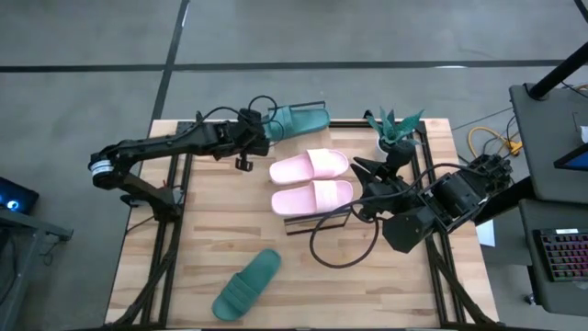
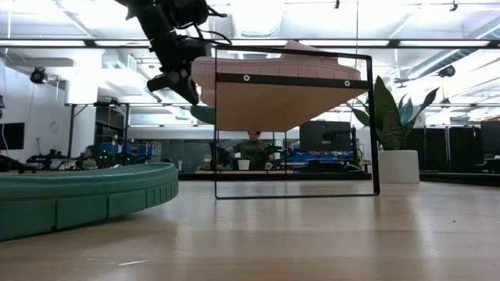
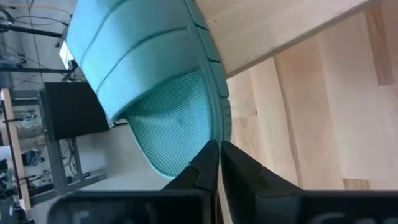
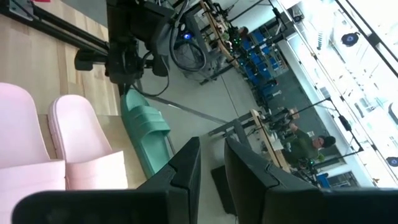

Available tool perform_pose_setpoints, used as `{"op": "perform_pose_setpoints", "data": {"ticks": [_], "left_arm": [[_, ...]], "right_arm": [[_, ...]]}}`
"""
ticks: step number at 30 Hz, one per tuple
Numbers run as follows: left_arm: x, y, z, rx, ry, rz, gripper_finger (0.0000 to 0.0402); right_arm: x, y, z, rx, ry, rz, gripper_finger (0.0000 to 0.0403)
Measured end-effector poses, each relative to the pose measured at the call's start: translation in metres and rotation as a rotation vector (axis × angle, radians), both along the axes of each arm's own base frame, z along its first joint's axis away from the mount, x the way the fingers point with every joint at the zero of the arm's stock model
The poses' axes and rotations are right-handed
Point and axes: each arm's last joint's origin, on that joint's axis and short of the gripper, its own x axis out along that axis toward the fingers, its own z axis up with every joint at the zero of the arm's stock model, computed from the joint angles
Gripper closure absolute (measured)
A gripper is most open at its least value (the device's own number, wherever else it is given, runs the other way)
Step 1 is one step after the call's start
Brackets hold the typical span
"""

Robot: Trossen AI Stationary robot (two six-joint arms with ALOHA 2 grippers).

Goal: Pick and place slides into the shelf
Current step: Put the top green slide on the shelf

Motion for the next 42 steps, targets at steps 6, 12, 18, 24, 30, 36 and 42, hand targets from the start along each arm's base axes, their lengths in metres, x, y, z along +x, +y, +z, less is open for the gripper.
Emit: {"op": "perform_pose_setpoints", "data": {"ticks": [6, 12, 18, 24, 30, 36, 42], "left_arm": [[-0.002, -0.001, -0.002, -0.019, 0.022, -0.006, 0.0401], [0.001, 0.002, -0.011, -0.036, 0.054, -0.005, 0.0401], [0.010, 0.010, -0.023, -0.022, 0.095, 0.019, 0.0401], [0.013, 0.012, -0.022, 0.021, 0.085, 0.026, 0.0401], [0.015, 0.013, -0.021, 0.038, 0.074, 0.008, 0.0401], [0.016, 0.013, -0.021, 0.039, 0.068, 0.007, 0.0401], [0.016, 0.013, -0.024, 0.007, 0.050, 0.042, 0.0401]], "right_arm": [[0.000, 0.000, 0.000, -0.001, 0.001, 0.000, 0.0339], [0.000, 0.000, 0.000, -0.001, 0.001, 0.000, 0.0339], [0.000, 0.000, 0.000, -0.001, 0.001, 0.000, 0.0339], [0.000, 0.000, 0.000, -0.003, 0.003, 0.001, 0.0339], [0.000, 0.000, 0.000, -0.002, 0.003, 0.001, 0.0339], [0.000, 0.000, 0.000, -0.002, 0.002, 0.000, 0.0339], [0.000, 0.000, 0.000, -0.001, 0.001, 0.000, 0.0339]]}}
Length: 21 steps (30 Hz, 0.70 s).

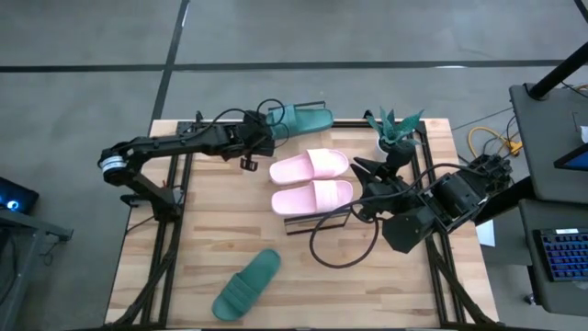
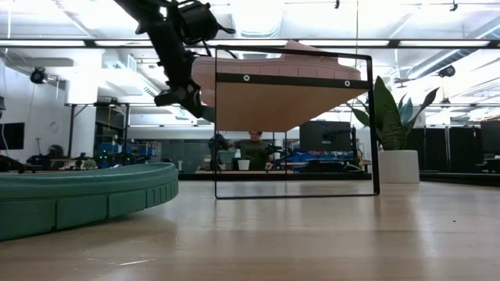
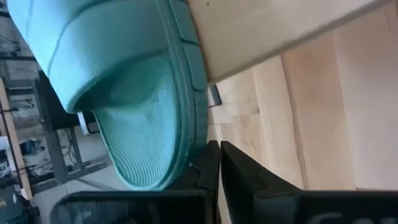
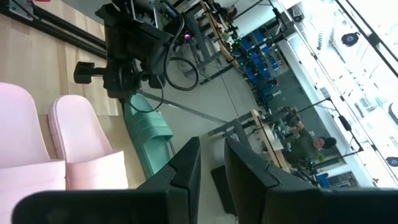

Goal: Pick and place slides into the shelf
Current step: Put the top green slide on the shelf, then put the green slide on the shelf

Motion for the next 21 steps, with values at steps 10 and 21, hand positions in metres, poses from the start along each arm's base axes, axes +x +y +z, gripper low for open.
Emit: {"op": "perform_pose_setpoints", "data": {"ticks": [10, 21], "left_arm": [[-0.012, -0.006, 0.003, -0.094, 0.039, 0.112, 0.0383], [-0.024, -0.029, 0.009, -0.184, 0.067, 0.173, 0.0359]], "right_arm": [[0.000, 0.000, 0.000, 0.000, 0.000, 0.000, 0.0339], [0.000, 0.000, 0.000, -0.003, 0.003, 0.001, 0.0339]]}}
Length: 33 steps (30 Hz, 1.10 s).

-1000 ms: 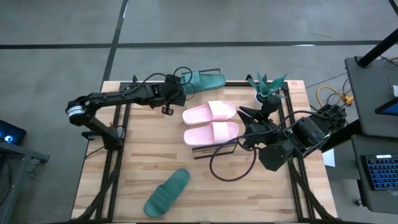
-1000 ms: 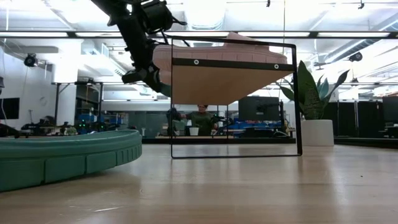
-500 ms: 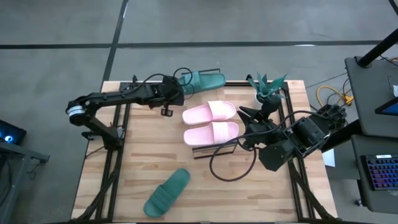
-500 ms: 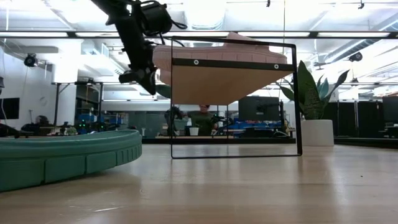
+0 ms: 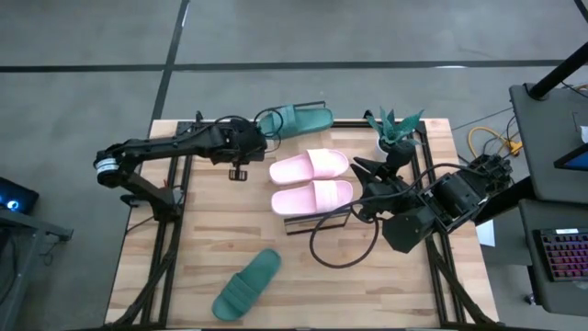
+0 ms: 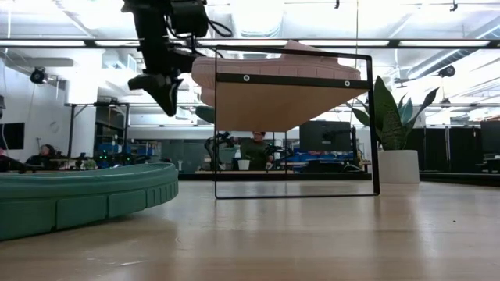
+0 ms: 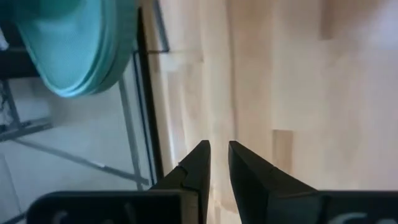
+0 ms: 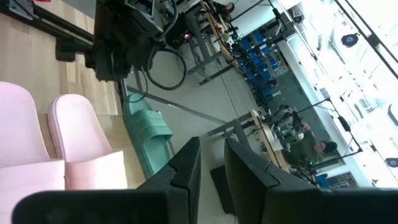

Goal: Pick and place slides into the shelf
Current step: Put the green slide on the shelf

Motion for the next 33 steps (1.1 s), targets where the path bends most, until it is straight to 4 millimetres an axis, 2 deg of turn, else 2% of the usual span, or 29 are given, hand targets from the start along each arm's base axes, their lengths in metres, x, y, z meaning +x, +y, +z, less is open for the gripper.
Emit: {"op": "perform_pose_setpoints", "data": {"ticks": [3, 7, 13, 19, 25, 29, 33], "left_arm": [[0.001, -0.008, 0.003, -0.043, -0.035, -0.037, 0.0359], [0.003, -0.017, 0.007, -0.135, -0.124, 0.041, 0.0359], [0.000, -0.040, 0.008, -0.429, -0.111, 0.031, 0.0359], [0.004, -0.057, 0.016, -0.646, -0.228, 0.273, 0.0359], [0.004, -0.082, 0.007, -0.951, -0.143, 0.178, 0.0358], [0.008, -0.106, -0.002, -0.967, -0.076, 0.111, 0.0330], [0.017, -0.139, -0.009, -1.017, -0.045, 0.089, 0.0267]], "right_arm": [[0.000, 0.000, 0.000, -0.012, 0.013, 0.004, 0.0339], [0.000, 0.000, 0.000, -0.015, 0.016, 0.005, 0.0339], [0.000, 0.000, 0.000, -0.012, 0.013, 0.004, 0.0339], [0.000, 0.000, 0.000, -0.009, 0.010, 0.004, 0.0339], [0.000, 0.000, 0.000, -0.009, 0.010, 0.004, 0.0339], [0.000, 0.000, 0.000, 0.003, -0.003, 0.000, 0.0339], [0.000, 0.000, 0.000, 0.028, -0.027, -0.007, 0.0339]]}}
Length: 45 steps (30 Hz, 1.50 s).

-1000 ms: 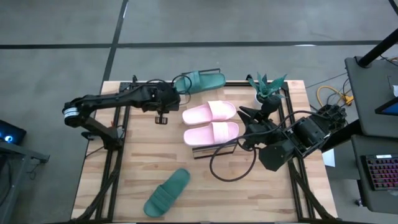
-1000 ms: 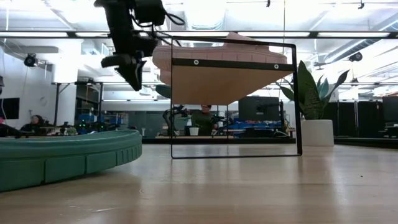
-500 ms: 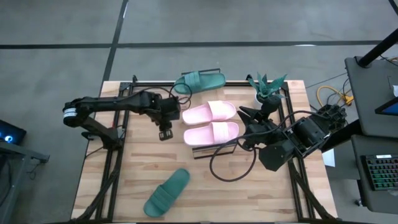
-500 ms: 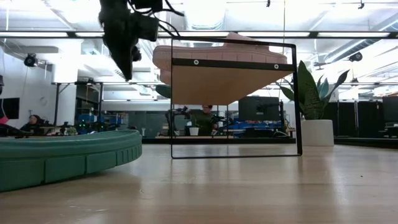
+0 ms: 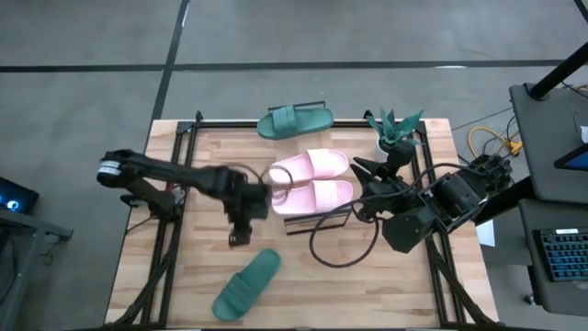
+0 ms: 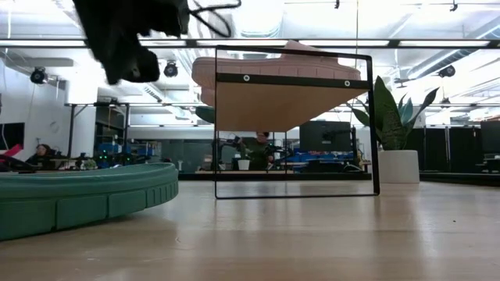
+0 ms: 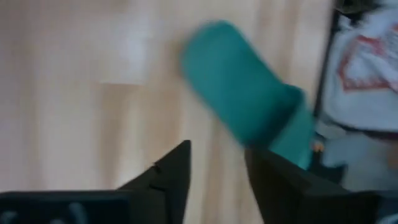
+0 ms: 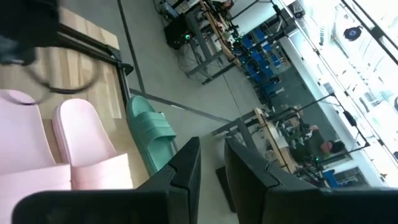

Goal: Pick and place slides into the shelf
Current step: Put the green slide on the shelf

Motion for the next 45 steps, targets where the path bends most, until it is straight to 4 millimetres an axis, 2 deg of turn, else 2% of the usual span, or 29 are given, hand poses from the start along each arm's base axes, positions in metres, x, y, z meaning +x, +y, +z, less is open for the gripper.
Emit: {"op": "perform_pose_setpoints", "data": {"ticks": [3, 6, 11, 13, 17, 21, 25, 30, 34, 39, 45], "left_arm": [[0.005, -0.028, -0.005, -0.103, 0.011, -0.077, 0.0217], [0.003, -0.053, -0.012, -0.140, 0.056, -0.134, 0.0188], [-0.003, -0.085, -0.020, -0.115, 0.081, -0.209, 0.0190], [-0.006, -0.093, -0.022, -0.055, 0.068, -0.229, 0.0198], [-0.001, -0.098, -0.025, 0.061, -0.027, -0.255, 0.0212], [0.004, -0.101, -0.029, 0.058, -0.048, -0.268, 0.0217], [0.008, -0.105, -0.042, 0.019, 0.010, -0.288, 0.0217], [0.018, -0.111, -0.067, 0.016, 0.078, -0.307, 0.0217], [0.023, -0.115, -0.083, -0.057, 0.154, -0.326, 0.0217], [0.025, -0.121, -0.092, -0.157, 0.216, -0.354, 0.0217], [0.025, -0.120, -0.091, -0.153, 0.203, -0.366, 0.0231]], "right_arm": [[0.000, 0.000, 0.000, 0.001, -0.001, 0.000, 0.0339], [0.000, 0.000, 0.000, -0.001, 0.001, 0.000, 0.0339], [-0.001, -0.001, 0.001, 0.000, 0.000, 0.000, 0.0339], [-0.001, -0.001, 0.001, 0.000, -0.001, 0.000, 0.0339], [-0.002, -0.001, 0.001, 0.002, -0.003, 0.001, 0.0339], [-0.002, -0.001, 0.002, 0.002, -0.004, 0.000, 0.0339], [-0.002, -0.001, 0.002, 0.002, -0.004, 0.000, 0.0339], [-0.002, -0.001, 0.002, 0.002, -0.004, 0.001, 0.0339], [-0.002, -0.001, 0.002, 0.001, -0.003, 0.000, 0.0339], [-0.002, -0.001, 0.002, 0.002, -0.004, 0.000, 0.0339], [-0.002, -0.001, 0.002, 0.001, -0.003, 0.000, 0.0339]]}}
